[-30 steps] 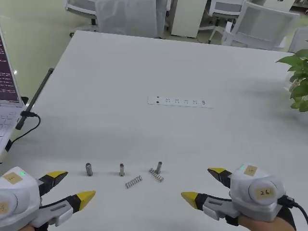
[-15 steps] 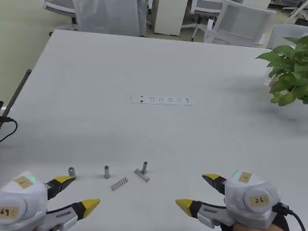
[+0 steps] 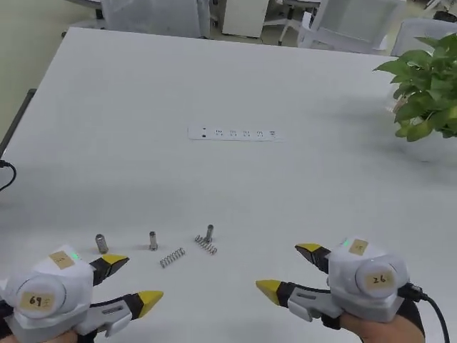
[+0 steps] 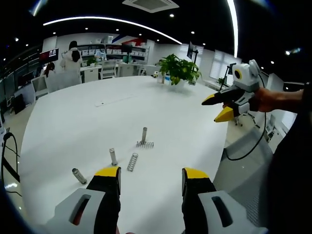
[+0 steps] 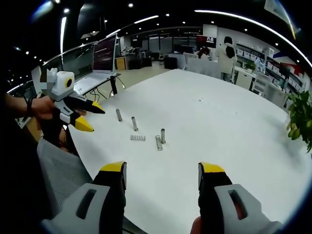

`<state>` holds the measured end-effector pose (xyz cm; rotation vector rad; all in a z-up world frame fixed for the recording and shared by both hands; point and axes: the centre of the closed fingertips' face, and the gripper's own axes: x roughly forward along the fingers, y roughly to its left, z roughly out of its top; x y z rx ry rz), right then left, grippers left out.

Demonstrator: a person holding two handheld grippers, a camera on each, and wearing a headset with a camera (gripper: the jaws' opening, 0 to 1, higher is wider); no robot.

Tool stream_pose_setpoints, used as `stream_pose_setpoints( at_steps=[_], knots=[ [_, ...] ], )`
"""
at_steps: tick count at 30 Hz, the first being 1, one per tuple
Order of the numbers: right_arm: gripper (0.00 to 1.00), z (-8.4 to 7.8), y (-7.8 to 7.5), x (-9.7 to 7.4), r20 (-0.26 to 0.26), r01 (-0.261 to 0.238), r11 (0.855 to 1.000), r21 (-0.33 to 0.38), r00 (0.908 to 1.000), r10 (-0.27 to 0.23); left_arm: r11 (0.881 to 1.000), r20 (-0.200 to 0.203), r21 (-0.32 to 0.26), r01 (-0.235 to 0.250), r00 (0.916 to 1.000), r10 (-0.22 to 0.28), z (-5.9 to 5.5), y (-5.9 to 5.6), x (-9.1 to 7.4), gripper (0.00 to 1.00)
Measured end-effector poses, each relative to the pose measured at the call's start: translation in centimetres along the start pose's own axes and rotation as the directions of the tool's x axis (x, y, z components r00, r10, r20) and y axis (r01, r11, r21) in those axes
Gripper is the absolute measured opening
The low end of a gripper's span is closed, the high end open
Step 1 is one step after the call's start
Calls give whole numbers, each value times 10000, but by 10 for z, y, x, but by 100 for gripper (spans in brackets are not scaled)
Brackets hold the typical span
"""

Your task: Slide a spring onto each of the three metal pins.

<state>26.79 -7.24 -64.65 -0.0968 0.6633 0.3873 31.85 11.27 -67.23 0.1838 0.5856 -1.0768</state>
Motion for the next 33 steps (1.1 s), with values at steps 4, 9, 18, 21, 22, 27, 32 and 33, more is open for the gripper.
stream_pose_setpoints(
  at_steps=[4, 9, 18, 21, 22, 27, 32, 33],
  knots=[
    [58, 0, 1, 1, -18, -3, 10000, -40, 10000, 3, 9997, -196, 171, 189, 9996, -185, -4, -4, 8, 44],
    [58, 1, 0, -1, 108, 53, 10000, 79, 9999, -54, 9995, -351, 121, 295, 9990, -291, -8, -4, 17, 42],
    [57, -7, -1, -5, -28, 115, 9997, 212, 9999, -114, 9994, -896, 280, 188, 9958, -162, -26, 7, 40, 37],
    [57, -9, -1, -6, -78, 128, 9996, 233, 9999, -126, 9987, -1155, 505, 115, 9933, -56, -31, 13, 53, 34],
    [57, -10, -1, -6, -99, 128, 9996, 233, 9999, -126, 9985, -1197, 530, 128, 9928, -64, -32, 14, 55, 34],
    [57, -14, 1, -7, -159, 125, 9995, 273, 9998, -121, 9968, -1511, 792, 90, 9885, 31, -37, 23, 76, 30],
    [57, -18, 0, -10, -224, 201, 9992, 346, 9996, -193, 9975, -1634, 692, -136, 9862, 248, -40, 32, 87, 25],
    [57, -18, 0, -10, -224, 215, 9991, 356, 9995, -207, 9973, -1636, 697, -223, 9860, 335, -40, 33, 89, 24]
  ],
)
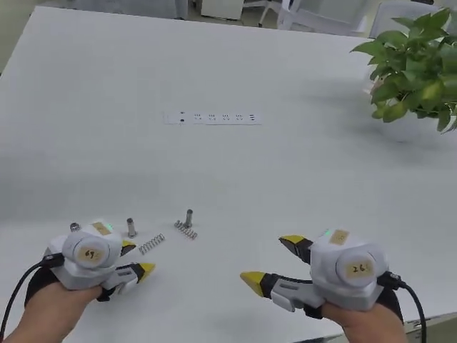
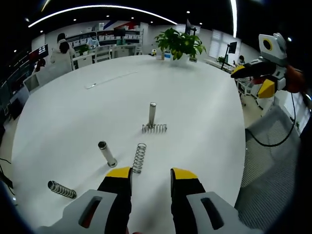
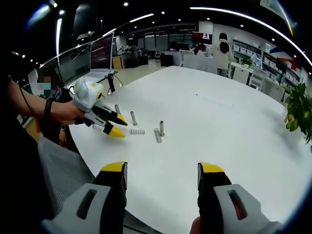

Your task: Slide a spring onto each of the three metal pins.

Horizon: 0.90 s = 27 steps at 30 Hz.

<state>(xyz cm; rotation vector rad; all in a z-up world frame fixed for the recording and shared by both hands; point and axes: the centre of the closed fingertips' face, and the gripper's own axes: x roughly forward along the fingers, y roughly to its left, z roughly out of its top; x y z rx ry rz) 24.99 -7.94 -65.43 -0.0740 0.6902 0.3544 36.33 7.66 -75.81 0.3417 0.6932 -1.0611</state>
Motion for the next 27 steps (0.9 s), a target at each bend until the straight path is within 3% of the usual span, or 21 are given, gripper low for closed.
stream_pose_setpoints(
  at_steps=[11, 14, 18, 19, 22, 27],
  knots=[
    [56, -10, -1, -3, -178, 129, 9997, 196, 9998, -126, 9999, -338, -13, -138, 9993, 138, -6, 9, 26, 21],
    [56, -11, -2, -2, -186, 180, 9994, 305, 9997, -175, 9993, -508, 275, -242, 9984, 256, -8, 11, 30, 19],
    [56, -10, -2, -1, -224, 162, 9995, 256, 9996, -156, 9987, -697, 433, -256, 9972, 286, -12, 13, 34, 17],
    [56, -10, -2, -1, -234, 149, 9996, 230, 9996, -144, 9972, -633, 657, -358, 9972, 400, -11, 15, 34, 14],
    [56, -8, -4, -2, -228, 178, 9997, 192, 9996, -174, 9978, -677, 522, -415, 9967, 450, -10, 16, 34, 3],
    [55, -5, -7, -2, -161, 227, 9996, 148, 9996, -225, 9970, -856, 572, -528, 9947, 575, -12, 15, 32, 3]
  ],
)
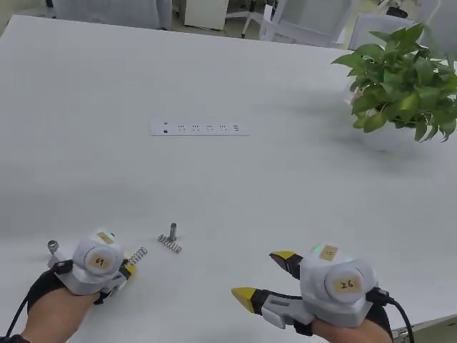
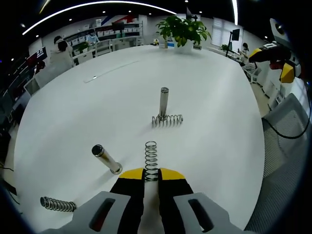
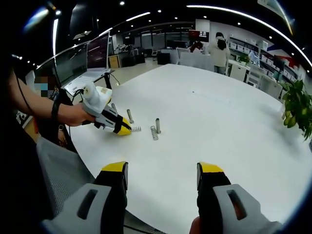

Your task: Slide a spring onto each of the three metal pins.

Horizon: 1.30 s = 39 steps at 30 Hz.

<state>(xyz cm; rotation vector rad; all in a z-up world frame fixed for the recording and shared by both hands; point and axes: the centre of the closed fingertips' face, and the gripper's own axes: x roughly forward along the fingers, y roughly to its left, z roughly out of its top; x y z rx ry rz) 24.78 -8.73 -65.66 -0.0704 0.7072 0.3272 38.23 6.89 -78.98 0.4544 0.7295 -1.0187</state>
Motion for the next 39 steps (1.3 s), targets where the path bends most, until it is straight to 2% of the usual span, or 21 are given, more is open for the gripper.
stream_pose_setpoints(
  at_steps=[6, 14, 17, 19, 22, 30, 39],
  knots=[
    [56, 0, 1, 0, 61, -54, 10000, -5, 10000, 54, 9996, -174, -224, 180, 9997, -184, -9, -11, -11, 3],
    [56, -4, 10, 4, 48, -232, 9997, 99, 9997, 231, 9991, -76, -320, 295, 9995, -298, -18, -25, -32, 3],
    [56, -4, 11, 4, 68, -271, 9996, 119, 9996, 270, 9993, -5, -296, 247, 9997, -247, -19, -26, -38, 3],
    [56, -4, 12, 4, 100, -299, 9995, 113, 9995, 298, 9985, 154, -478, 277, 9995, -270, -19, -26, -41, 3],
    [56, -4, 14, 5, 114, -341, 9994, 97, 9994, 340, 9983, 159, -524, 255, 9996, -247, -20, -26, -44, 3],
    [57, -4, 16, 3, 163, -444, 9990, 85, 9989, 443, 9963, 474, -831, 199, 9987, -160, -12, -29, -62, 3],
    [55, 3, 22, 6, 269, -812, 9967, -13, 9963, 813, 9955, 1069, -949, -8, 9942, 110, 7, -29, -91, 3]
  ],
)
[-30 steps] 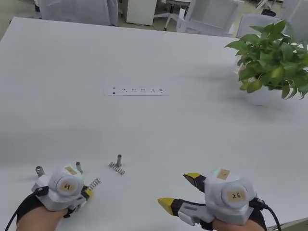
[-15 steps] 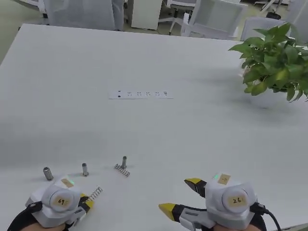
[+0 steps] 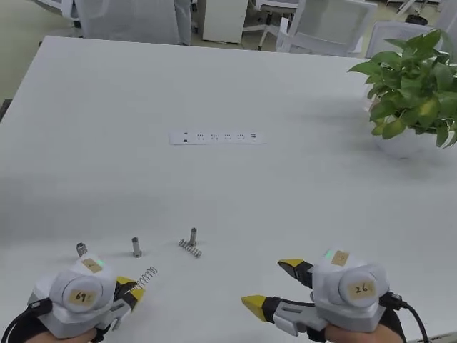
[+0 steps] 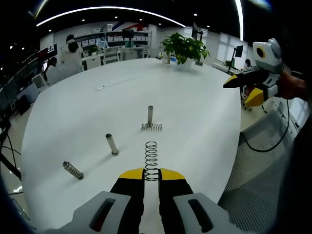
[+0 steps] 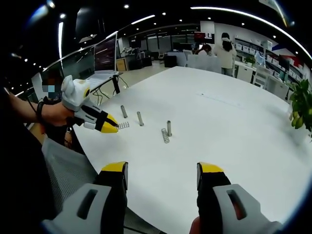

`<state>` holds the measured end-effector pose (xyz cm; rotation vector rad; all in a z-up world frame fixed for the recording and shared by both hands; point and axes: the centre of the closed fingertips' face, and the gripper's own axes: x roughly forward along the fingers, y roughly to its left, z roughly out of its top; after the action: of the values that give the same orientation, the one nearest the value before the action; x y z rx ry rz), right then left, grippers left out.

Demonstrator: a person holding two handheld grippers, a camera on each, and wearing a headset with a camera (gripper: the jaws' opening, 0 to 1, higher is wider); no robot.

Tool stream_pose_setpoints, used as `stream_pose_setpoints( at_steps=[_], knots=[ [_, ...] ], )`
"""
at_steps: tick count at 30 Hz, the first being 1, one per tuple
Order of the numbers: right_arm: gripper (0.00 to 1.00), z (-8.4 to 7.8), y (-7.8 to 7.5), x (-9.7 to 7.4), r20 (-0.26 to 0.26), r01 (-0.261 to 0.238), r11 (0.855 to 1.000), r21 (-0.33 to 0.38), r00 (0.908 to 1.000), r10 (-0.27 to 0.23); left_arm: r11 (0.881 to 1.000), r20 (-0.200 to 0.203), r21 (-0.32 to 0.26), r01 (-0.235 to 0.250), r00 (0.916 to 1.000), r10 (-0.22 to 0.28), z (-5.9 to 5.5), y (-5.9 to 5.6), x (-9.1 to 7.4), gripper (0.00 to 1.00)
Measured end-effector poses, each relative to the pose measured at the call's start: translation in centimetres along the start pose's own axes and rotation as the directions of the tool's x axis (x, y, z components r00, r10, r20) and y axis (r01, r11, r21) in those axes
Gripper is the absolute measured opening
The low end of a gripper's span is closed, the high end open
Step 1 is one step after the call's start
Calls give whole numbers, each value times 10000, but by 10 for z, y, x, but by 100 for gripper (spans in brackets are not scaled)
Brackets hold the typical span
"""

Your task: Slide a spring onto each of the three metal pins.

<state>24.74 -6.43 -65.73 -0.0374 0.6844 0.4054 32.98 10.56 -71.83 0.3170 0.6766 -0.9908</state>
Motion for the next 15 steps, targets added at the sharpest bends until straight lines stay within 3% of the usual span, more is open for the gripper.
stream_pose_setpoints(
  at_steps=[8, 15],
  knots=[
    [54, 4, 15, 9, -64, -597, 9980, -222, 9982, 596, 9996, 448, 295, -1, 9990, -12, 17, -6, -19, 3],
    [53, 10, 25, 14, -5, -1002, 9944, -343, 9950, 1002, 9994, 607, 318, 121, 9981, -140, 17, -11, -30, 3]
  ],
)
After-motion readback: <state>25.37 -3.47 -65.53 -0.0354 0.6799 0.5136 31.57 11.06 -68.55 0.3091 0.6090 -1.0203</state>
